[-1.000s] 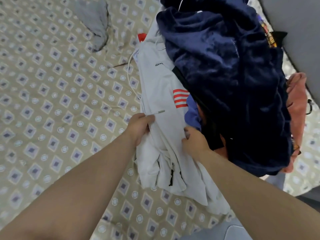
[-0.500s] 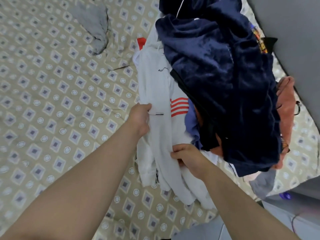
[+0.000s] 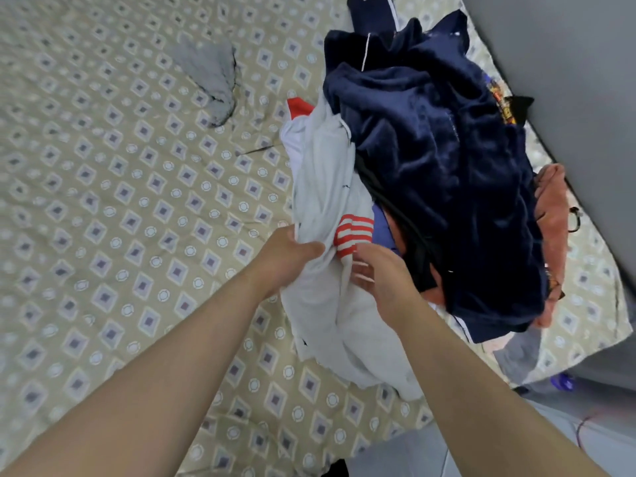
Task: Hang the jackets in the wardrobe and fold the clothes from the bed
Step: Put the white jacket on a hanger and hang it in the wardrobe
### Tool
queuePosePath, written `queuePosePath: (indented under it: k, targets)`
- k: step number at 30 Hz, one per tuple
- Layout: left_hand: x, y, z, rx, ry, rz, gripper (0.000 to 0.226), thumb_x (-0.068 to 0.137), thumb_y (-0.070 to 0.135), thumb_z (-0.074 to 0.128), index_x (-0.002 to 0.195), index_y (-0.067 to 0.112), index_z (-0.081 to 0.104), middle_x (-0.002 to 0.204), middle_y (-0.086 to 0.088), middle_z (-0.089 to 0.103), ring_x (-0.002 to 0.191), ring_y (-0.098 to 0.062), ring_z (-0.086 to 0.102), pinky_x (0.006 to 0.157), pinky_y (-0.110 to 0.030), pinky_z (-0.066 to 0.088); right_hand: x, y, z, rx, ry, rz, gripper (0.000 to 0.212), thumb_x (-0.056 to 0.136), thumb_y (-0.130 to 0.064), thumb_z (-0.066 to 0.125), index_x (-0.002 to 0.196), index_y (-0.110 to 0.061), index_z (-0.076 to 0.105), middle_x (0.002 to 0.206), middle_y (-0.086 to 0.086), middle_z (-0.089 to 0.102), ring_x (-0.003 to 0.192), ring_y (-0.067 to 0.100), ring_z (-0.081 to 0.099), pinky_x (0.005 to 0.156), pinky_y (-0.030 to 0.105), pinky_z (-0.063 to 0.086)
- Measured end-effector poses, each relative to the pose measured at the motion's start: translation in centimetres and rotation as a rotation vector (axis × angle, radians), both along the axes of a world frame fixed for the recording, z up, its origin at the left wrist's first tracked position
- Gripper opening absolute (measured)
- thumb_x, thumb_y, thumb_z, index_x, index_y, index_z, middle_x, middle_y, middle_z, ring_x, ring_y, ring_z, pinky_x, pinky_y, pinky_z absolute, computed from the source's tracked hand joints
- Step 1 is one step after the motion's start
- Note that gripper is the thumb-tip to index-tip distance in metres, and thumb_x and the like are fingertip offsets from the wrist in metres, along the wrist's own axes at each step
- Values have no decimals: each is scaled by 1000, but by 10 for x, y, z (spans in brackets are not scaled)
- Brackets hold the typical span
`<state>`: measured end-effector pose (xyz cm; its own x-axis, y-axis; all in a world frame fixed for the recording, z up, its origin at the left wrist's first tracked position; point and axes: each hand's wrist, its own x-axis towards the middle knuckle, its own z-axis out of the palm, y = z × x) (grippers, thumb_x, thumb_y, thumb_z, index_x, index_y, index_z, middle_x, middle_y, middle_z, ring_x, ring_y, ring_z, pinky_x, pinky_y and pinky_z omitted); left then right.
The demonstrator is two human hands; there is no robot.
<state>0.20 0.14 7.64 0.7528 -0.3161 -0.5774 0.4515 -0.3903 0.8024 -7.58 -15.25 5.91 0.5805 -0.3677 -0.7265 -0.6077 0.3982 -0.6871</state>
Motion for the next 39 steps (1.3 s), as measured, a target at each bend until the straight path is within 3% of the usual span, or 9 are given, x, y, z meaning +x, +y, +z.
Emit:
queuePosePath:
  k: [4, 7, 12, 17, 21, 25, 31, 35, 39]
  targets:
    - [-34, 10, 17, 232, -183, -341, 22, 90, 23, 65, 111, 17, 68, 107, 0, 70, 98, -19, 64, 81, -28, 46, 26, -2, 13, -31, 33, 92, 28, 95, -36, 59, 103, -10, 66, 80, 1, 66, 70, 18, 60, 75, 32, 50]
    - [-65, 16, 27, 349, -279, -577, 28, 95, 36, 56, 118, 24, 66, 115, 1, 69, 105, -23, 62, 81, -30, 44, 31, 2, 16, 63, 114, 163, 50, 82, -58, 68, 117, -23, 63, 102, -2, 72, 90, 21, 68, 93, 39, 52]
    - [-116, 36, 37, 380, -476, -822, 22, 96, 31, 52, 111, 19, 63, 107, 1, 68, 101, -24, 61, 74, -25, 37, 8, 24, 17, 107, 122, 170, 57, 81, -33, 78, 131, -16, 57, 113, 9, 72, 94, 29, 73, 72, 39, 61]
    - [-145, 61, 57, 233, -319, -701, 20, 95, 39, 56, 111, 31, 64, 103, 16, 64, 96, -8, 60, 77, -21, 42, -17, 37, 36, 179, 56, 123, 39, 88, 1, 55, 126, -8, 60, 115, 23, 68, 96, 37, 68, 79, 46, 60]
    - [-141, 67, 79, -23, 126, -90, 42, 100, 40, 50, 64, 21, 60, 64, 13, 60, 61, -11, 53, 57, -24, 38, -32, 42, 76, 219, -15, 150, 40, 85, 3, 53, 122, -8, 64, 114, 22, 71, 102, 42, 68, 90, 53, 55]
    - [-112, 63, 111, -108, 249, 261, 36, 97, 38, 52, 87, 8, 67, 75, -8, 64, 66, -22, 60, 71, -38, 53, -55, 44, 119, 244, -76, 229, 59, 65, -5, 60, 124, -8, 65, 115, 23, 70, 106, 47, 65, 90, 53, 52]
    - [-93, 62, 162, -279, 599, 358, 41, 89, 52, 59, 101, 12, 63, 82, -10, 65, 79, -30, 62, 91, -46, 51, -83, 48, 182, 70, -137, 382, 60, 58, -8, 58, 118, -10, 67, 112, 25, 69, 92, 41, 66, 80, 44, 50]
    - [-109, 60, 192, -411, 682, 349, 41, 88, 46, 65, 114, 15, 71, 108, -13, 74, 91, -32, 71, 82, -48, 58, -103, 51, 221, -69, -191, 546, 57, 56, -12, 59, 112, -14, 71, 110, 20, 71, 102, 44, 65, 83, 48, 52]
    - [-121, 64, 218, -682, 702, 397, 49, 91, 36, 62, 132, 9, 62, 130, -16, 64, 123, -33, 59, 111, -48, 40, -123, 51, 264, -204, -235, 593, 48, 53, -12, 57, 98, -7, 72, 94, 17, 71, 82, 30, 63, 75, 38, 46]
